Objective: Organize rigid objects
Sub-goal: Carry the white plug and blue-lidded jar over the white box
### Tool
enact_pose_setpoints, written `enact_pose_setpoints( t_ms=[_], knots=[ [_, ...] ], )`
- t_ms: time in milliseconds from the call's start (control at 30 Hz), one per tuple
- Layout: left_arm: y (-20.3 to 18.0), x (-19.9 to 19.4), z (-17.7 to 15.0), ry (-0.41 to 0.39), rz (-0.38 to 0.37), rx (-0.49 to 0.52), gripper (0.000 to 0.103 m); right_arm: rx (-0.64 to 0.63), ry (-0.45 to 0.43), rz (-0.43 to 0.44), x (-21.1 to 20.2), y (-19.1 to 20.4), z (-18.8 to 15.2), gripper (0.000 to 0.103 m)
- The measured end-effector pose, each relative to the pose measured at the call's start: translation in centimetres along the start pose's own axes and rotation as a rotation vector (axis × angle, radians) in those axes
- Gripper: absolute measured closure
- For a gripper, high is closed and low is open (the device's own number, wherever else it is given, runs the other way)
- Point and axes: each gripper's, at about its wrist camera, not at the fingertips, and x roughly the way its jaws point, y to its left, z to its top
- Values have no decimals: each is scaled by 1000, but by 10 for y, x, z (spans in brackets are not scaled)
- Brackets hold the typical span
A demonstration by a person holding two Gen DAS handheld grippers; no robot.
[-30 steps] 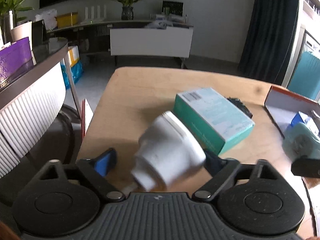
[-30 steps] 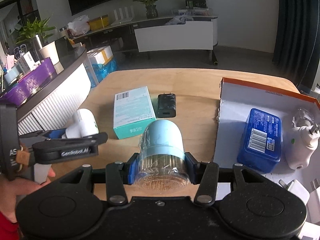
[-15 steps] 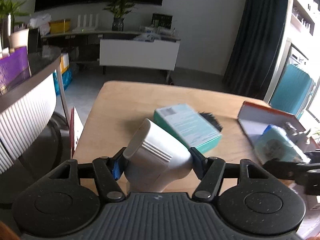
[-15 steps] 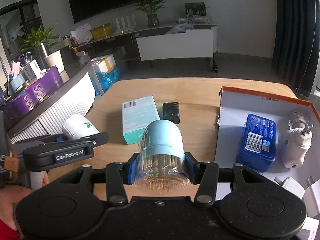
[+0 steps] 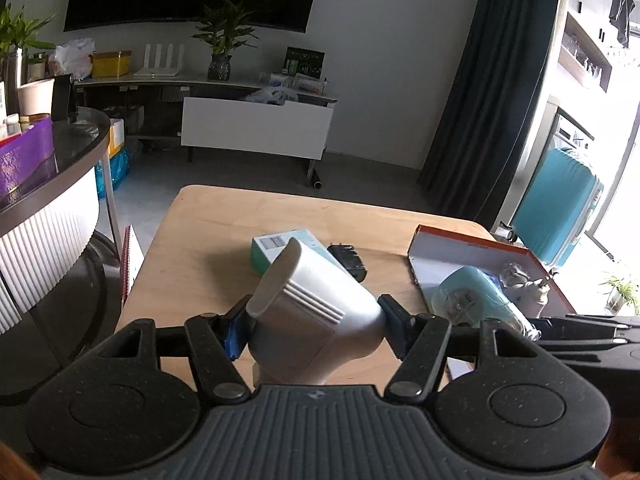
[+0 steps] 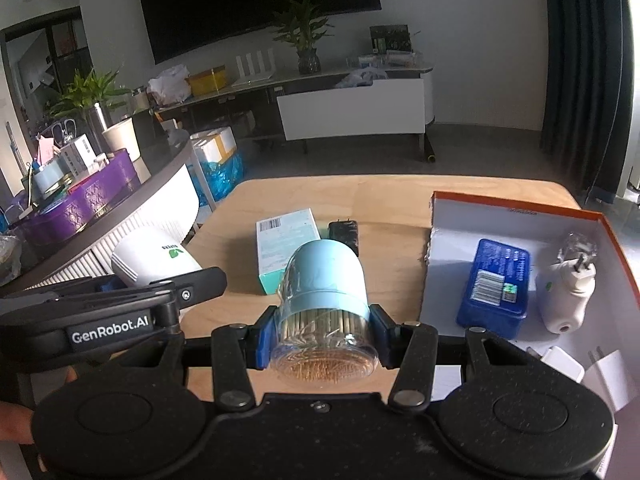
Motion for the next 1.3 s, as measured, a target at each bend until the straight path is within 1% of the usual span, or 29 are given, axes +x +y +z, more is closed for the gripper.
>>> enact_pose_setpoints(
  t_ms=[267, 500, 867, 1300],
  knots=[
    [-12, -4, 3, 23, -1, -25, 38, 12, -24, -30, -17, -9, -4, 45],
    [-23, -5, 5, 37, -25, -34, 37, 34, -41, -57, -28, -24, -4, 45],
    [-52, 1, 10, 40, -70, 6, 37, 80, -77, -112, -47, -51, -3, 45],
    [-73, 7, 15, 46, -108, 47, 37, 118, -125, -156, -69, -74, 1, 45]
  ],
)
